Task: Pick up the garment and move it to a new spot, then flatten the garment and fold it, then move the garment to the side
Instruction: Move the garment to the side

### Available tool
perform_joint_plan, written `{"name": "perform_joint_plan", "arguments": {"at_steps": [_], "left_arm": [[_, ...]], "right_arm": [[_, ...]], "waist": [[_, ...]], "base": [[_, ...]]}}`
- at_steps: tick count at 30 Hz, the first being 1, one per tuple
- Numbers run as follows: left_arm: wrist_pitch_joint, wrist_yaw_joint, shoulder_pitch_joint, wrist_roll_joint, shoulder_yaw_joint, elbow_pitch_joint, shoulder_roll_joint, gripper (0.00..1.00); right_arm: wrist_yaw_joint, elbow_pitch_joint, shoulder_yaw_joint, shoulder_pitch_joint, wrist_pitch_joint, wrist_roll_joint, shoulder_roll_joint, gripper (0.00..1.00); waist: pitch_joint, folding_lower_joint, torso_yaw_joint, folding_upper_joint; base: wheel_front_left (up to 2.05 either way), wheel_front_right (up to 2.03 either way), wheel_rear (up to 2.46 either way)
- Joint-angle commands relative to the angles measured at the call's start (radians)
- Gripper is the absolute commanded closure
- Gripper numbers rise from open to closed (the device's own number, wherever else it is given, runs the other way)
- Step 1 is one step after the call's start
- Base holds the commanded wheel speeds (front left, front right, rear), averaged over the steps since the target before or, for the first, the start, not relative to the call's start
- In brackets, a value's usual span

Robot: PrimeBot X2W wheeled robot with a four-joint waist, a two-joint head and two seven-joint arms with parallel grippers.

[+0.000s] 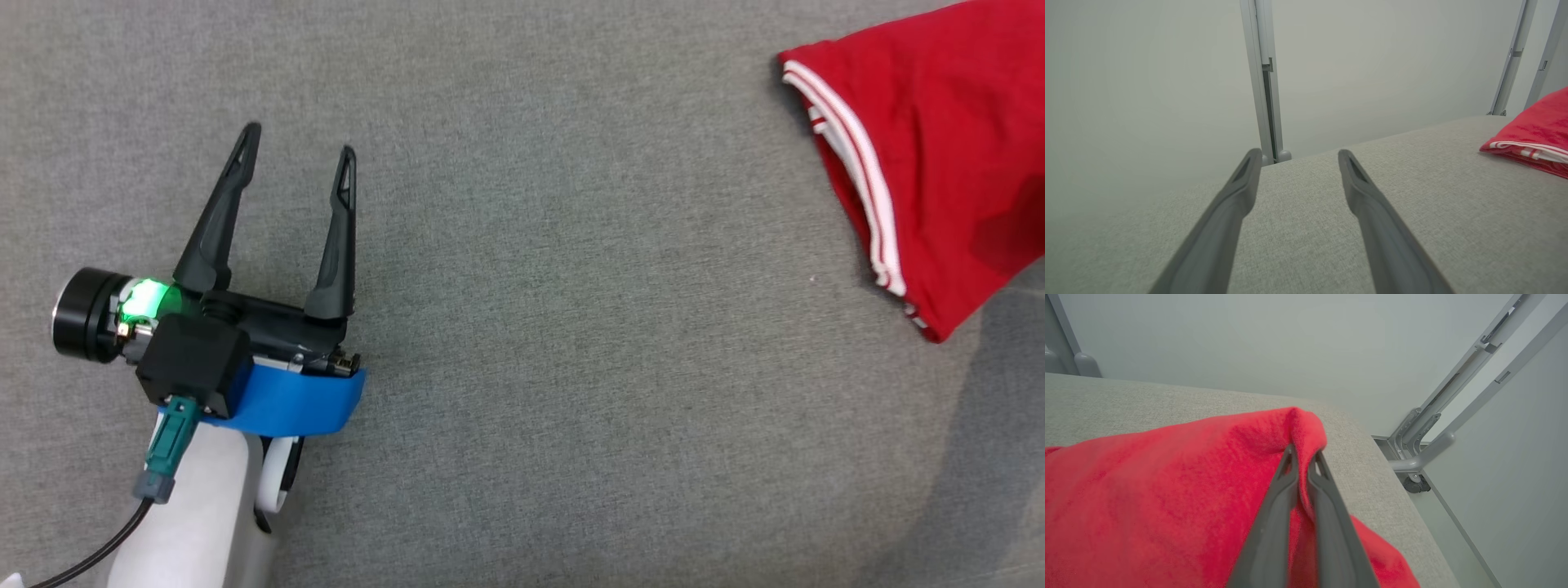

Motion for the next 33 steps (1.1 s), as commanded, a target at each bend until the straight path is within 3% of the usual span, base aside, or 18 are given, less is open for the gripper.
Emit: {"name": "perform_joint_plan", "arguments": {"at_steps": [1,8,11,12,13,18,22,28,33], "left_arm": [[-0.004,-0.006,-0.033,0.009,-0.01,-0.009,0.002,0.0],[-0.004,-0.011,-0.081,0.018,-0.027,-0.018,-0.006,0.0],[-0.004,-0.013,-0.084,0.013,-0.03,-0.008,-0.008,0.0],[-0.005,-0.012,-0.081,0.012,-0.03,-0.006,-0.009,0.0],[-0.005,-0.011,-0.077,0.01,-0.03,-0.002,-0.009,0.0],[-0.004,-0.006,-0.047,-0.001,-0.029,0.016,-0.012,0.0],[-0.004,0.002,-0.015,-0.009,-0.02,0.026,-0.013,0.0],[-0.004,0.021,0.081,-0.033,0.002,0.057,-0.018,0.0],[-0.005,0.038,0.156,-0.059,0.024,0.083,-0.025,0.0]], "right_arm": [[0.0,0.008,-0.032,-0.031,0.001,-0.042,-0.01,1.0],[0.0,0.03,-0.182,-0.048,0.038,-0.219,0.015,1.0],[0.0,0.011,-0.263,-0.023,0.05,-0.304,0.064,0.57],[0.0,-0.005,-0.288,-0.007,0.052,-0.331,0.09,0.22],[0.0,-0.02,-0.312,0.007,0.054,-0.353,0.106,0.0],[0.0,-0.124,-0.395,0.09,-0.012,-0.386,0.213,0.0],[0.0,-0.214,-0.382,0.178,-0.057,-0.345,0.274,0.0],[0.0,-0.406,-0.243,0.386,-0.081,-0.214,0.362,0.0],[0.0,-0.54,-0.106,0.538,-0.057,-0.129,0.386,0.0]], "waist": [[0.034,-0.0003,0.015,-0.0002],[0.087,-0.0003,0.035,-0.0002],[0.082,-0.0003,0.039,-0.0002],[0.075,-0.0003,0.039,-0.0002],[0.068,-0.0003,0.04,-0.0002],[0.009,-0.0003,0.046,-0.0002],[-0.046,-0.0003,0.048,-0.0002],[-0.174,-0.0003,0.061,-0.0002],[-0.267,-0.0003,0.091,-0.0002]], "base": [[0.0,0.0,0.0],[0.0,0.0,0.0],[0.0,0.0,0.0],[0.0,0.0,0.0],[0.0,0.0,0.0],[0.0,0.0,0.0],[0.0,0.0,0.0],[0.0,0.0,0.0],[0.0,0.0,0.0]]}}
